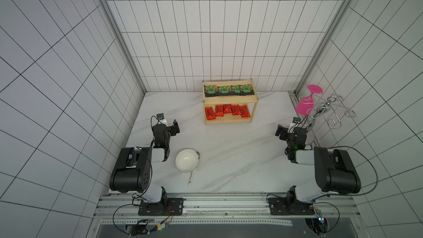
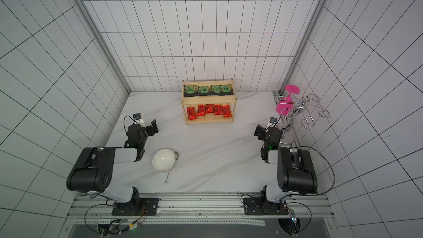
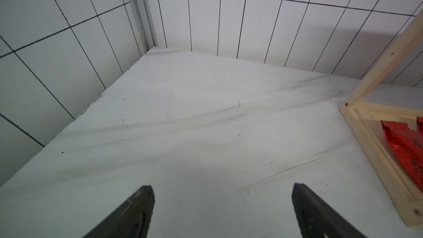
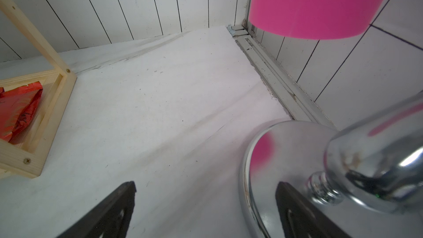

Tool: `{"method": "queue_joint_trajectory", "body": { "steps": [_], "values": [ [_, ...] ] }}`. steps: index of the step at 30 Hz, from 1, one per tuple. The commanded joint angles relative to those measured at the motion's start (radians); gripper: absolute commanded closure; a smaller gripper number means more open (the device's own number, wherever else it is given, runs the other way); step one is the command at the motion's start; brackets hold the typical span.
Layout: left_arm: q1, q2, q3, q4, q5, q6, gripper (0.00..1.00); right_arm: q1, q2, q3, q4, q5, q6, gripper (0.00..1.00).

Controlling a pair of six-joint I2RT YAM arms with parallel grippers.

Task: Place the tea bags on the shelf by color
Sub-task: Reset both arms

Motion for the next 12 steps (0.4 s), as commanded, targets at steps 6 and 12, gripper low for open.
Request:
{"method": "queue_joint_trajectory", "body": {
  "steps": [6, 12],
  "values": [
    [-0.007, 0.016, 0.015, 0.015, -0.139, -0.03, 0.02, 0.013, 0.029, 0.082, -0.092, -0.046, -0.038, 0.01],
    [-0.006, 0.009, 0.009, 0.021, -0.138, -0.03, 0.02, 0.011, 0.006, 0.045, -0.046, -0.047, -0.038, 0.01]
  ]
}}
